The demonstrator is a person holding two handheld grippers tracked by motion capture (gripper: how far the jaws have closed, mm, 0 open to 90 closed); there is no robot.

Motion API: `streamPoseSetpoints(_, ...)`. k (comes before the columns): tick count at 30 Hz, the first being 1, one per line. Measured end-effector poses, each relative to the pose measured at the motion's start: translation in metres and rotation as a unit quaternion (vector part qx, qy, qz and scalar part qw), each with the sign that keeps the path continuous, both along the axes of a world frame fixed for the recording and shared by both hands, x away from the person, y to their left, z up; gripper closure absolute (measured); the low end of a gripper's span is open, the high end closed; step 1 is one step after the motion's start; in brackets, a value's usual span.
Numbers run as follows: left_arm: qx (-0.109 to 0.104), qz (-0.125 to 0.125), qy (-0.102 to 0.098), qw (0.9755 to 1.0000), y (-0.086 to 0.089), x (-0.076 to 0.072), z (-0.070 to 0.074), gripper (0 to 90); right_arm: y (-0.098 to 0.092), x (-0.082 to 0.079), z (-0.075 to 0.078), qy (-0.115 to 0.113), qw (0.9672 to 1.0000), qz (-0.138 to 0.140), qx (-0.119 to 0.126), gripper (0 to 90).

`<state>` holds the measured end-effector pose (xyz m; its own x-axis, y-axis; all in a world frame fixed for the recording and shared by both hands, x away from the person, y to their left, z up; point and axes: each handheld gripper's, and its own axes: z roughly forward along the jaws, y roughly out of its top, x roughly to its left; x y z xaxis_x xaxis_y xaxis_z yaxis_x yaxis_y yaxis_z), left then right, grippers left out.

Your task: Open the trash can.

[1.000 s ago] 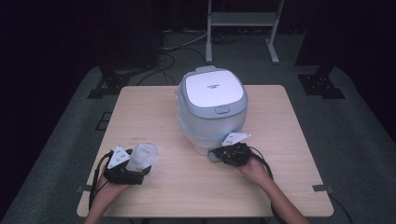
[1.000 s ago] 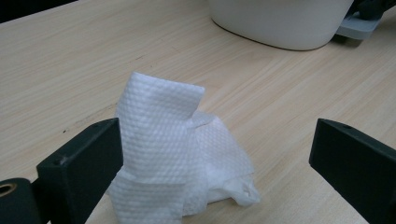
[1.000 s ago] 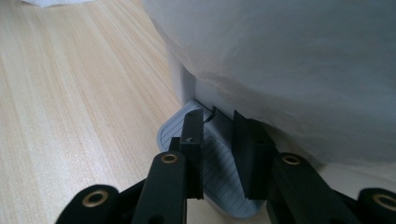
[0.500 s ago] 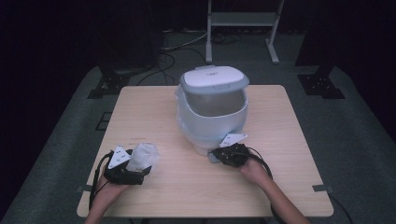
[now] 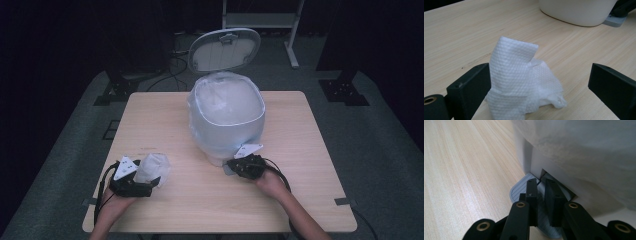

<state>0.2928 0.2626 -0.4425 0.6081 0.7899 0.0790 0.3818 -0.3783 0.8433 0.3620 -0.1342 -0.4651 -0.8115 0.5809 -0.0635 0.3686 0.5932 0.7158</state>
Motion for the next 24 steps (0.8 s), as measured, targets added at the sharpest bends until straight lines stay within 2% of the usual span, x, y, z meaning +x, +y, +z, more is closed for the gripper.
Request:
streamPoseSetpoints(6, 0.001, 0.005, -0.001, 1.0, 0.002, 0.006, -0.001, 5.4, 0.0, 0.0, 0.0, 0.0, 1.0, -0.001, 0.001, 80.6)
streamPoseSetpoints(7, 0.004, 0.006, -0.003, 1.0, 0.002, 0.01, -0.001, 9.0, -0.001, 0.0, 0.0, 0.0, 1.0, -0.002, 0.002, 80.6)
streamPoseSetpoints(9, 0.004, 0.009, -0.003, 0.9999, 0.003, 0.012, -0.001, 9.5, -0.001, 0.0, 0.0, 0.001, 1.0, -0.002, 0.002, 80.6)
streamPoseSetpoints(12, -0.001, 0.012, 0.004, 0.9999, 0.006, 0.02, -0.001, 14.8, 0.0, 0.0, 0.0, 0.001, 1.0, -0.002, 0.001, 80.6)
streamPoseSetpoints(13, -0.016, 0.017, 0.014, 0.9996, 0.008, 0.027, -0.002, 14.8, 0.0, 0.0, 0.0, 0.001, 1.0, 0.0, 0.001, 80.2)
streamPoseSetpoints(15, -0.018, 0.019, 0.015, 0.9995, 0.009, 0.03, -0.001, 16.1, -0.001, 0.001, 0.0, 0.002, 1.0, 0.0, 0.002, 80.1)
streamPoseSetpoints(16, -0.014, 0.018, 0.012, 0.9997, 0.009, 0.033, 0.0, 21.8, 0.0, 0.001, 0.0, 0.002, 1.0, -0.001, 0.001, 80.1)
streamPoseSetpoints(18, -0.013, 0.018, 0.013, 0.9997, 0.01, 0.034, 0.0, 21.9, 0.0, 0.0, 0.0, 0.001, 1.0, -0.001, -0.001, 80.1)
streamPoseSetpoints(19, -0.02, 0.017, 0.019, 0.9995, 0.01, 0.038, -0.001, 24.5, 0.0, 0.0, 0.0, 0.001, 1.0, -0.001, -0.001, 80.1)
streamPoseSetpoints(21, -0.021, 0.017, 0.024, 0.9993, 0.011, 0.04, -0.001, 24.7, 0.001, 0.0, 0.001, 0.003, 1.0, -0.001, -0.003, 80.1)
streamPoseSetpoints(24, -0.023, 0.016, 0.033, 0.9991, 0.011, 0.045, -0.004, 29.7, 0.001, 0.001, 0.001, 0.003, 1.0, -0.001, -0.003, 80.1)
